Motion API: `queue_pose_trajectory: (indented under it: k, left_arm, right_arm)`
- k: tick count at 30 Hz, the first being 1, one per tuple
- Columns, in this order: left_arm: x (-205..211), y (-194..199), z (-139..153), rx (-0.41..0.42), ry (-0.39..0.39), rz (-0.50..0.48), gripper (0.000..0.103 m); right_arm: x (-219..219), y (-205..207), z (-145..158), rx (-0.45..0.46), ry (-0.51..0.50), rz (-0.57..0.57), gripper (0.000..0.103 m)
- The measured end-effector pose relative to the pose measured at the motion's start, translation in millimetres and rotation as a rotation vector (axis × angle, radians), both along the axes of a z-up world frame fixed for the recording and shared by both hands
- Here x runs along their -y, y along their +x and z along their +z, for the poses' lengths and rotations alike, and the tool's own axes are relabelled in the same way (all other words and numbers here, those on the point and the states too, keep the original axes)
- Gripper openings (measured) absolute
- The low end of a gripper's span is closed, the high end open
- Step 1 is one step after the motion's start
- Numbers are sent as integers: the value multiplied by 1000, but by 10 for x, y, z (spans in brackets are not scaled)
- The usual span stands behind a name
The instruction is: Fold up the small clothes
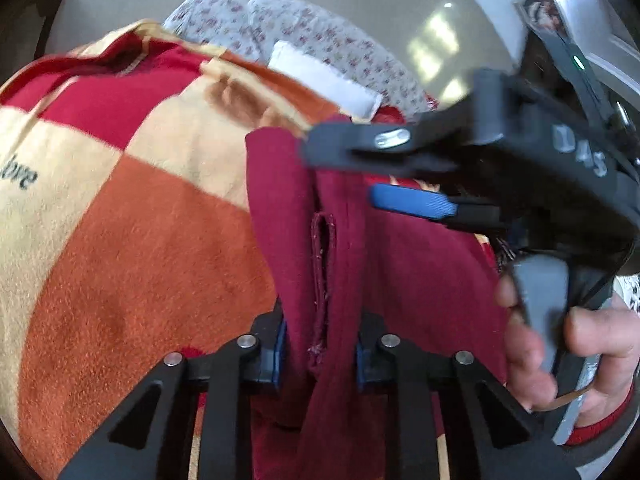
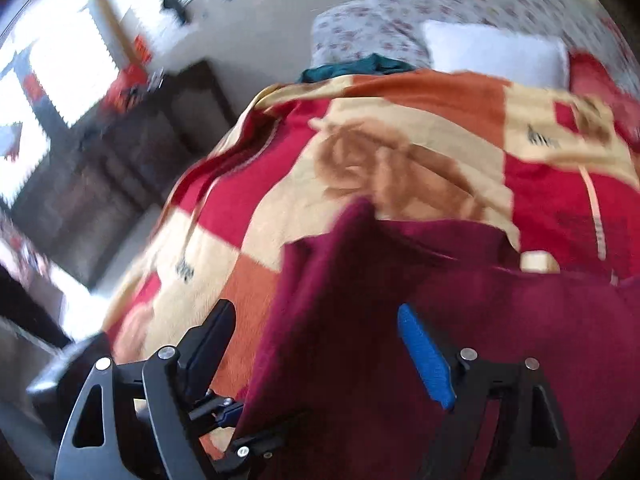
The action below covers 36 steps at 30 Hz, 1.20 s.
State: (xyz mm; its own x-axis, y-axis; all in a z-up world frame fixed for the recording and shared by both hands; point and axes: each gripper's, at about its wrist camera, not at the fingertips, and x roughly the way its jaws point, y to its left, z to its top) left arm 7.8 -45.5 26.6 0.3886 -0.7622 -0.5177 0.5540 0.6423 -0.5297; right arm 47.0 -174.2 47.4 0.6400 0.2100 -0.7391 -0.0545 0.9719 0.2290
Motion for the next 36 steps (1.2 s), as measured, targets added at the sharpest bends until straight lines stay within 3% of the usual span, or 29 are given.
queue_pose_trajectory:
  k: [3,4,7,8,14,20,25,29,31,34,36]
  left_arm:
    - [51,-105,67,51,0,-36,24]
    - [61,-135,84,62,-5,-47,24]
    - [63,-166,112,76,-14,-53,24]
    - [56,-169,106,71,-19,-55,24]
    - [197,-329,222,118,-13,-103,24]
    - [552,-666,669,171,7,-138,24]
    - [1253,-1008,1019,190,35,-237,37]
    - [1662,-1290,1103,215,93,-320,44]
    - [1630,-1403,1098,218,116,-345,58]
    - [1436,-1402,1081,227,147,-286,65]
    - [1300,-1337,1044,238,173,-227,70]
  right_arm:
    - [-162,112,-47,-46,-68,10,87]
    - [-191,138,-83,-60,-78,18,82]
    - [-216,138,-181,-59,-160,5,22]
    - [-164,107,-188,-40,-157,-6,19]
    - [181,-254,-2,64,-39,-6,15]
    - [572,-689,415,163,-30,-5,15]
    - [1150,-1132,653,245,-81,-71,14]
    - [1801,-1395,547,232,-118,-174,14]
    - [2133,-1443,366,202,-103,-243,14]
    - [2493,-1388,-23,129,-48,-307,14]
    - [2602,-1389,-146,128,26,-312,14]
